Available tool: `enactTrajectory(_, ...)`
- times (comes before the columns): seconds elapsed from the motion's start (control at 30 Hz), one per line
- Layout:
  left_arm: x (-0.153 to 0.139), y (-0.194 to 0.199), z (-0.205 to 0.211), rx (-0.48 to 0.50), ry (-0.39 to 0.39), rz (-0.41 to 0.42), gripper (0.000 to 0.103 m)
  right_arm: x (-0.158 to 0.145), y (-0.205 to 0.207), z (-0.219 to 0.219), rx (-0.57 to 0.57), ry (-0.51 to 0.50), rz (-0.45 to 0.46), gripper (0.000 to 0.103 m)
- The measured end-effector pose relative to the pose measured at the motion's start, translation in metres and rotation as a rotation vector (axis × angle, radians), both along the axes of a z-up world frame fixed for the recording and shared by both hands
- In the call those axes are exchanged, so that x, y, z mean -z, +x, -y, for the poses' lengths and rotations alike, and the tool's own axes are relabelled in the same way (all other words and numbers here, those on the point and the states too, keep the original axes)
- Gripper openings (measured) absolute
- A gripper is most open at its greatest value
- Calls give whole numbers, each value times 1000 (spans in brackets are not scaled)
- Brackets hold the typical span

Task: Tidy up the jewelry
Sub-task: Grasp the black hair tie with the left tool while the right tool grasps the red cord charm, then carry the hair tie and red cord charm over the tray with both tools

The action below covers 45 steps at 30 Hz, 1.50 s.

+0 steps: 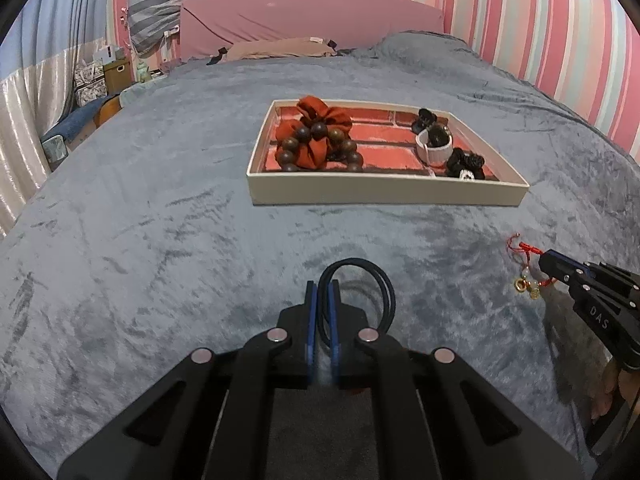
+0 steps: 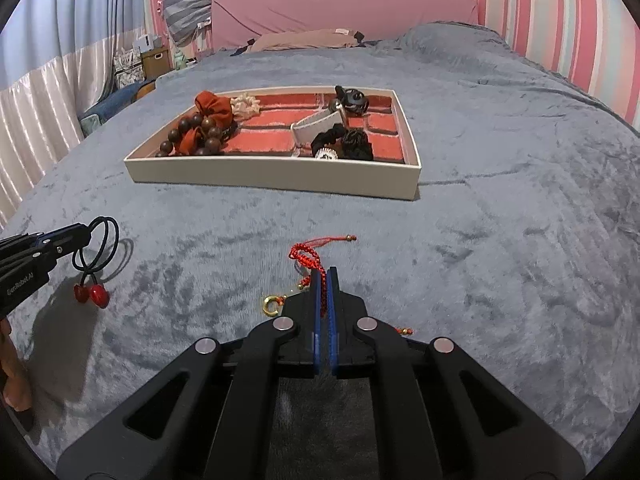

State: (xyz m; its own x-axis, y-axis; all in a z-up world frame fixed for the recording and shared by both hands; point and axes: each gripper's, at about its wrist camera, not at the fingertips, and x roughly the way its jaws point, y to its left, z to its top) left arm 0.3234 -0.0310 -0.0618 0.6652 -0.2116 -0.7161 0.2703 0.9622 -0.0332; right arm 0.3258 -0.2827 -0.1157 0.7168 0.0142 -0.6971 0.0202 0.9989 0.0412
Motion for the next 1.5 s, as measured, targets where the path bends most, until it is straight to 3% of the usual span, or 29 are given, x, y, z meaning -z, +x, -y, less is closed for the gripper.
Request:
enactTrajectory(0.57, -49, 33, 18, 2, -6, 85, 3, -59, 30, 5, 6, -5, 117, 4)
enactTrajectory(0.83, -75, 62, 32, 21, -17, 126, 3, -89, 69, 9, 12, -13, 167, 4)
enactTrajectory(1.07, -91, 97, 46, 27, -25, 156, 3, -90, 108, 19, 26, -10, 157, 4)
enactTrajectory(1.23, -74, 129, 55, 12, -8, 128, 3, -71, 130, 25, 37, -2, 125, 4)
enactTrajectory(1.5, -15, 163, 51, -27, 35, 30, 3, -28, 150, 32, 61, 11, 59, 4)
